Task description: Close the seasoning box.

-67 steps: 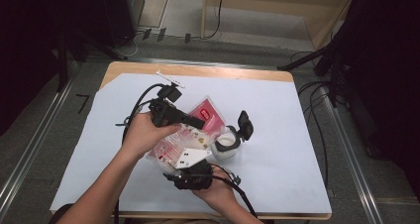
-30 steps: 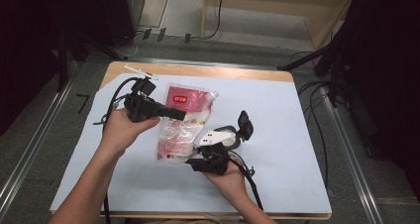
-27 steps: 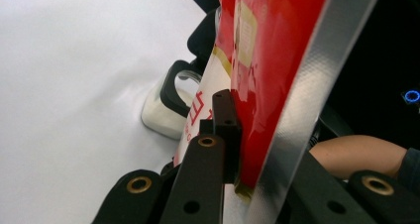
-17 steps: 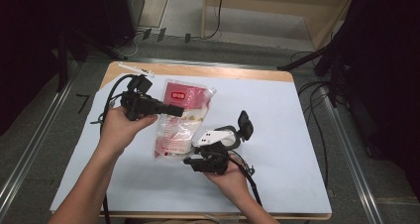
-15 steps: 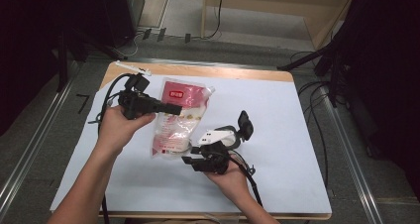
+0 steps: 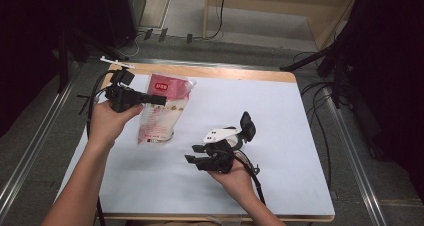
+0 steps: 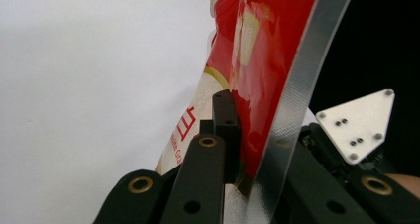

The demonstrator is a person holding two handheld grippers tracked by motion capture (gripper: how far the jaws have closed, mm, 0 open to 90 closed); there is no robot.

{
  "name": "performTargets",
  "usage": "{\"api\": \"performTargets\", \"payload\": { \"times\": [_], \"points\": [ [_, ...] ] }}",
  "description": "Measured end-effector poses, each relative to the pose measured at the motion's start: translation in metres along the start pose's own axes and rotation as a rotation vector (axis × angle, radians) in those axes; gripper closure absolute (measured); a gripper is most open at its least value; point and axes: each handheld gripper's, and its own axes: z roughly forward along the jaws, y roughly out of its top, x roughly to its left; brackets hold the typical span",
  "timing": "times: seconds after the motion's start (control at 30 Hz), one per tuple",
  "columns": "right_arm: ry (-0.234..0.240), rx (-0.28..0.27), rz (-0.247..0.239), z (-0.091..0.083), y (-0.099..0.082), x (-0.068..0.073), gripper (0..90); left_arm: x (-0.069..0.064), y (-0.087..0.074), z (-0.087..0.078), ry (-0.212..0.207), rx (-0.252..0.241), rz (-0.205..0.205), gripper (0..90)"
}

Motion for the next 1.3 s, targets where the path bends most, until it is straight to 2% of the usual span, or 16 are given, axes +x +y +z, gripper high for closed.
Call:
{"api": "performTargets", "payload": {
  "times": [0.13,0.2,0.27,0.37,0.5,0.6,0.7,0.9,1.07,1.1,1.3],
  "points": [
    [-0.004,-0.004,0.002,-0.002,0.0,-0.002,55.8,0.009,0.002,0.009,0.008,-0.016,0.008,90.0],
    [-0.001,-0.006,0.005,-0.002,0.0,-0.003,55.4,0.014,0.004,0.014,0.006,-0.013,-0.002,90.0],
    [-0.019,-0.009,0.012,-0.003,0.0,-0.004,55.4,0.017,0.005,0.019,0.012,-0.019,-0.008,90.0],
    [-0.023,-0.021,0.012,-0.005,0.0,-0.005,55.0,0.021,0.007,0.025,0.016,-0.026,0.007,90.0],
    [-0.026,-0.028,0.005,-0.006,-0.002,-0.005,54.0,0.03,0.005,0.037,0.034,-0.03,0.052,90.0],
    [-0.027,-0.026,-0.003,-0.007,-0.003,-0.004,53.7,0.035,0.002,0.042,0.042,-0.027,0.058,89.7],
    [-0.033,-0.022,-0.006,-0.007,-0.004,-0.004,53.5,0.039,0.0,0.047,0.061,-0.003,0.062,89.4],
    [-0.02,-0.015,0.0,-0.008,-0.004,-0.005,53.3,0.045,-0.007,0.044,0.018,-0.024,0.05,88.5],
    [-0.009,-0.003,0.009,-0.01,-0.003,-0.006,52.7,0.046,-0.015,0.033,0.034,-0.018,0.062,87.3],
    [-0.012,-0.005,0.007,-0.012,-0.003,-0.006,52.7,0.048,-0.017,0.029,0.026,-0.013,0.067,87.4],
    [-0.016,-0.017,0.017,-0.028,-0.004,-0.006,52.7,0.052,-0.027,0.02,0.026,-0.031,0.05,86.5]
  ]
}}
